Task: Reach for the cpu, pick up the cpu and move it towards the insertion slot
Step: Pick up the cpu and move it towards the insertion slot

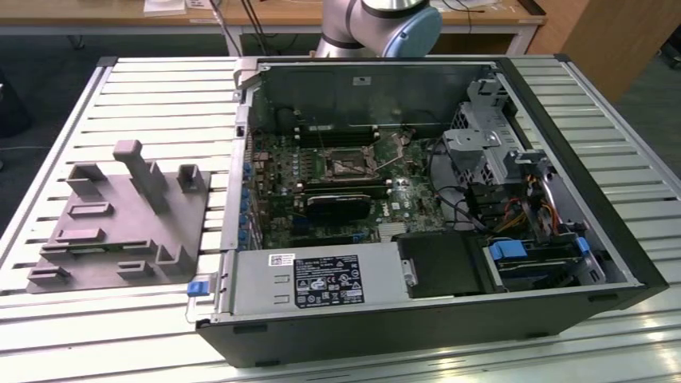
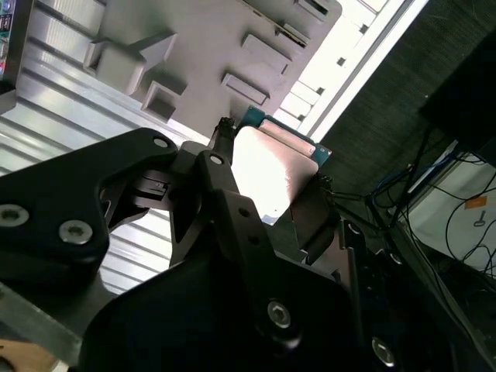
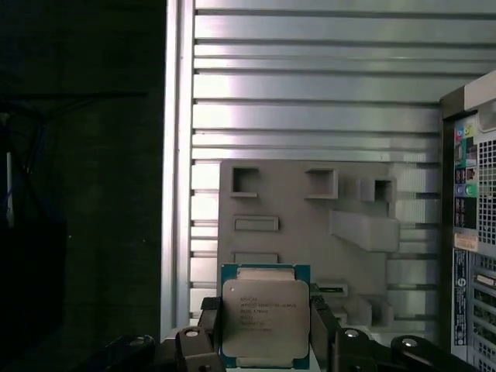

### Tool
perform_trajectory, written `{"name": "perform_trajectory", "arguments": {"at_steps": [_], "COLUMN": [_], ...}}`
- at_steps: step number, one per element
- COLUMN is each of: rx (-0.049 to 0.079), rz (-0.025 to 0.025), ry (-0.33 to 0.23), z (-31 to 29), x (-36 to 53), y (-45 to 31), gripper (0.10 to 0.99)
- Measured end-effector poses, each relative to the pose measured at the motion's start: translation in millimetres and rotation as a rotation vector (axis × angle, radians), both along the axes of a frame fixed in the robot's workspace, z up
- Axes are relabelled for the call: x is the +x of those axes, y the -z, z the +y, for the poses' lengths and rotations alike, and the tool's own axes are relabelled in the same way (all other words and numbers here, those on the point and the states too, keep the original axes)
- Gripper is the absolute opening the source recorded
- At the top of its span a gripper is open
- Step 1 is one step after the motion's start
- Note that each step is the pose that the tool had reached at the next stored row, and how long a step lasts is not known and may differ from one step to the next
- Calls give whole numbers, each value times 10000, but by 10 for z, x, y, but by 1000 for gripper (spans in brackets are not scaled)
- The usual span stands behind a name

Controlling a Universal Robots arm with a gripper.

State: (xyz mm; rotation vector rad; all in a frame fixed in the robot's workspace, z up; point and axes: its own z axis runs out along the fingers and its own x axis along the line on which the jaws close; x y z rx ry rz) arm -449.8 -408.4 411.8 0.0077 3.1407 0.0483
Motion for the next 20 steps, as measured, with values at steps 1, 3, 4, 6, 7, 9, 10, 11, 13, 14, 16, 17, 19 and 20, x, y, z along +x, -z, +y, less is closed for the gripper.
{"name": "perform_trajectory", "arguments": {"at_steps": [1, 3, 4, 6, 7, 9, 10, 11, 13, 14, 16, 17, 19, 20], "rx": [-8, -20, -26, -39, -46, -46, -46, -46, -47, -48, -46, -47, -47, -47], "rz": [1, 0, 0, 2, 3, -1, -1, -1, 1, 3, 1, 1, 1, 1], "ry": [0, 0, 0, 0, 0, 0, 1, 1, 3, 3, 2, 2, 2, 2], "z": [0, 0, 0, 0, 0, 0, 0, 0, 1, 1, 1, 0, 0, 0], "x": [0, 0, 0, 0, 0, 0, 0, 0, 2, 8, 28, 44, 78, 97], "y": [-32, -92, -121, -177, -195, -196, -196, -197, -198, -199, -198, -198, -198, -198], "gripper": [541, 541, 541, 541, 541, 541, 541, 541, 541, 541, 541, 541, 541, 541]}}
